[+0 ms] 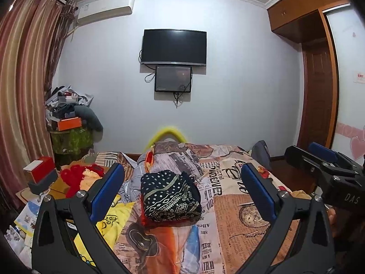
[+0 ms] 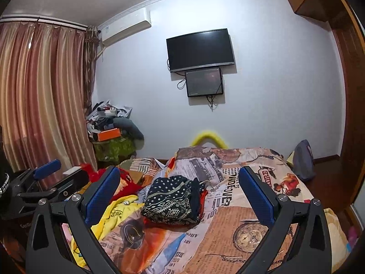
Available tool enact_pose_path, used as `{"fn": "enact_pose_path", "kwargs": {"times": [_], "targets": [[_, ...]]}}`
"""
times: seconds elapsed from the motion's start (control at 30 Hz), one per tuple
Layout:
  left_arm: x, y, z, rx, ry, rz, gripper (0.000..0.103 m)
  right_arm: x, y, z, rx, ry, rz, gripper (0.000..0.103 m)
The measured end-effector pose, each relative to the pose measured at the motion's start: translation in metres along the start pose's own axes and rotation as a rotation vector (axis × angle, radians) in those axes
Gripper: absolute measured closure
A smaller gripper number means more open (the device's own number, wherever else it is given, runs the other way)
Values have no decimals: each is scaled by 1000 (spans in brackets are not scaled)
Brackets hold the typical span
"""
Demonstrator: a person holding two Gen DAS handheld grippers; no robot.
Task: Fold large clothes
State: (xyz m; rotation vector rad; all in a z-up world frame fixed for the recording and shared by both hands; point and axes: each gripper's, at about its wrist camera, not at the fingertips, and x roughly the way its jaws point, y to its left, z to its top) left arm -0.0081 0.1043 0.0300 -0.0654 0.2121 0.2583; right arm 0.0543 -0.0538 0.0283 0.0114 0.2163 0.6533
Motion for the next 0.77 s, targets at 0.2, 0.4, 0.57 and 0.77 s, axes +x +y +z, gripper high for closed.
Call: {"fn": "enact_pose_path", "kwargs": {"times": [0.2, 0.4, 0.57, 0.77], "targets": [[0, -4, 1, -5, 4, -41, 0, 0, -1, 0, 0, -4, -8, 0], [-1, -4, 2, -9, 1, -32, 0, -1, -3, 0, 13, -4, -13, 0], [-1, -4, 0, -14, 7, -40, 1, 0, -4, -1, 20, 2, -15, 0], [0, -5, -2, -5, 17, -21, 0, 1, -6, -3, 32, 6, -11, 0]]}}
